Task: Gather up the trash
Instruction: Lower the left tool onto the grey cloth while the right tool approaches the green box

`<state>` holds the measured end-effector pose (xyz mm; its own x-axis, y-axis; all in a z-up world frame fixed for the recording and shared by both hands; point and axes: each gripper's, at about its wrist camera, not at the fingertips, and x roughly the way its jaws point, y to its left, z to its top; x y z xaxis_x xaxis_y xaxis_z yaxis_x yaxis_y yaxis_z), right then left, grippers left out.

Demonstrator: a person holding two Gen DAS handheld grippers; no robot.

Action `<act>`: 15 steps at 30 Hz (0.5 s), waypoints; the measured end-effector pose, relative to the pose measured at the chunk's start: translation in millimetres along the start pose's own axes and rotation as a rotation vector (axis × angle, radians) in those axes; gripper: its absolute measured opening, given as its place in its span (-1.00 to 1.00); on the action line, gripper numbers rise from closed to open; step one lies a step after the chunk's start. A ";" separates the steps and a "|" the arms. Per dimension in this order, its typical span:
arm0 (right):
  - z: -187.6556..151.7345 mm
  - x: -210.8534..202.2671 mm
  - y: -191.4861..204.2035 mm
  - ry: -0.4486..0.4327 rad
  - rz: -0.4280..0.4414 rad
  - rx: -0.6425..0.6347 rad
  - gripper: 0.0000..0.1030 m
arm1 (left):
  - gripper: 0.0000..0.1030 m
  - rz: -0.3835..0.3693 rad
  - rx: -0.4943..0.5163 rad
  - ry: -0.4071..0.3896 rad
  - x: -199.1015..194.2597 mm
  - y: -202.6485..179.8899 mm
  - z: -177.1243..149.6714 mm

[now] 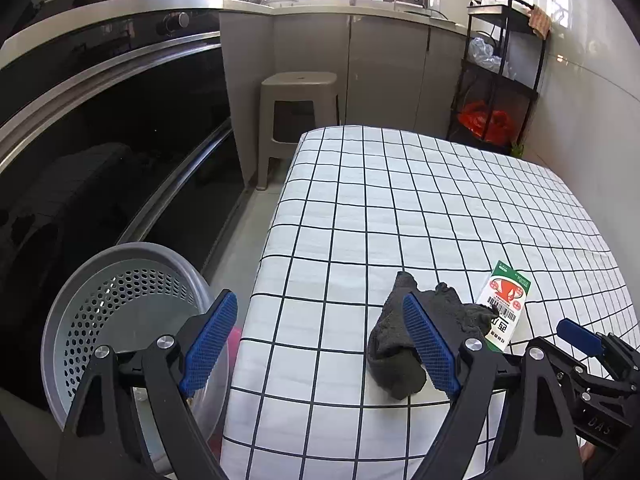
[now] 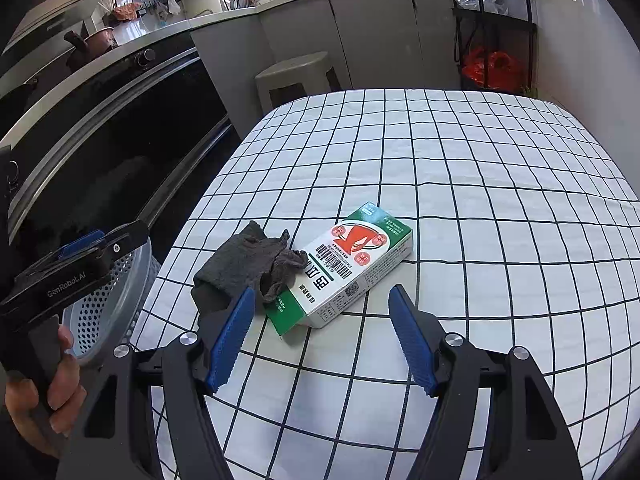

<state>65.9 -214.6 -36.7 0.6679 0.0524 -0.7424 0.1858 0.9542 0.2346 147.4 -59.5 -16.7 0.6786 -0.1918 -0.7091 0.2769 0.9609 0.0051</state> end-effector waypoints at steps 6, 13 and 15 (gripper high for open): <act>-12.0 18.0 7.9 0.048 -0.032 -0.031 0.29 | 0.61 -0.001 0.018 0.014 7.8 0.4 -5.3; -20.9 28.8 20.3 0.073 -0.080 -0.089 0.29 | 0.61 0.004 0.014 0.028 14.2 8.0 -8.9; -20.9 32.4 22.7 0.081 -0.086 -0.091 0.29 | 0.61 0.007 0.010 0.035 16.5 10.4 -9.5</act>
<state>76.8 -185.2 -68.5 0.5916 -0.0104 -0.8062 0.1708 0.9788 0.1128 154.9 -50.8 -35.1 0.6562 -0.1781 -0.7333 0.2797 0.9599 0.0171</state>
